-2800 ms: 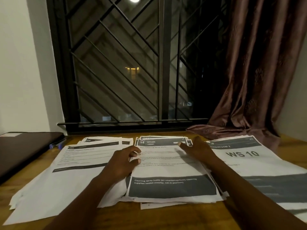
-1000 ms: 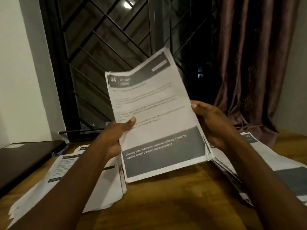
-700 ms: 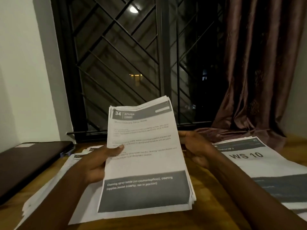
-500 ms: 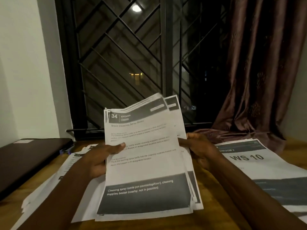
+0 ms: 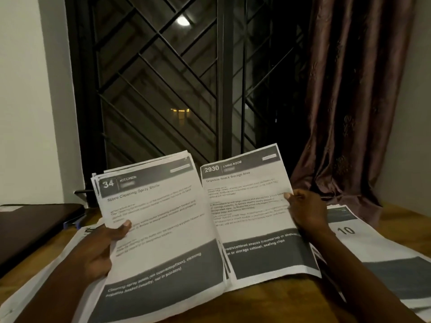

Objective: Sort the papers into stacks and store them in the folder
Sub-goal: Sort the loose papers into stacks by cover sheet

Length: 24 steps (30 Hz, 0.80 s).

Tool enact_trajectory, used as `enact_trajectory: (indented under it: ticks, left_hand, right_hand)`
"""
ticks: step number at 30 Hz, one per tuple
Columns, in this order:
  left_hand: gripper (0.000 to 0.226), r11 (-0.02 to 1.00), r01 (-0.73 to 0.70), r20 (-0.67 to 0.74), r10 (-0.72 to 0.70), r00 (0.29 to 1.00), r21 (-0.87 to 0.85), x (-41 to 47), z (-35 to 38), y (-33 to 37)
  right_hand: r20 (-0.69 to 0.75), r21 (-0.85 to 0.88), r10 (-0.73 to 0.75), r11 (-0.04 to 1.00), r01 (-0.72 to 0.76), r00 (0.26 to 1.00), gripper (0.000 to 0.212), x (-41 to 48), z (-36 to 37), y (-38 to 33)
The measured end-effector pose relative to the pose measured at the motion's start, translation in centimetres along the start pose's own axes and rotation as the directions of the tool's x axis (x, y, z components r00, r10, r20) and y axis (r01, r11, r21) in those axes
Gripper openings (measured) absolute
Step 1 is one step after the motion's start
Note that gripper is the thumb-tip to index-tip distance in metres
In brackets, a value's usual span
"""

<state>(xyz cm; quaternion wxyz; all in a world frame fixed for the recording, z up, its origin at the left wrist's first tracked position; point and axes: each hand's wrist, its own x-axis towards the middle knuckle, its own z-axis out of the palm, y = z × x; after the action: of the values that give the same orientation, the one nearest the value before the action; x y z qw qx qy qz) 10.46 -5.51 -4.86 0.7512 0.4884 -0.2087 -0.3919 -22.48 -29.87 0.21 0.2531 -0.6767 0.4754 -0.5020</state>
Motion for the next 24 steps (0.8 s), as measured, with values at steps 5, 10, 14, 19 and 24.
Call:
enact_trajectory:
  ticks: [5, 10, 14, 19, 24]
  left_hand:
    - [0.048, 1.000, 0.000, 0.050, 0.000, 0.999, -0.015, -0.7, 1.1, -0.1]
    - [0.037, 0.999, -0.042, 0.042, 0.041, 0.998, 0.006, -0.5, 1.8, -0.5]
    - [0.028, 0.999, -0.033, 0.045, 0.032, 0.998, 0.028, -0.5, 2.5, -0.9]
    - [0.040, 1.000, -0.008, 0.077, 0.006, 0.997, 0.021, -0.8, 2.8, -1.1]
    - [0.046, 0.999, 0.046, 0.182, -0.047, 0.982, 0.014, -1.5, 3.3, -0.9]
  right_hand:
    - [0.057, -0.131, -0.053, 0.990, 0.060, 0.997, 0.018, -0.6, 0.8, 0.4]
    - [0.500, -0.518, 0.077, 0.825, 0.227, 0.862, 0.038, -2.2, 3.1, 2.4]
    - [0.437, -0.568, 0.054, 0.791, 0.229, 0.898, 0.055, -3.6, 3.7, 0.6]
    - [0.680, 0.342, -0.091, 0.917, -0.205, 0.727, 0.031, -8.0, 3.6, -4.9]
    - [0.667, 0.426, -0.050, 0.844, -0.326, 0.743, 0.021, -9.2, 5.1, -5.0]
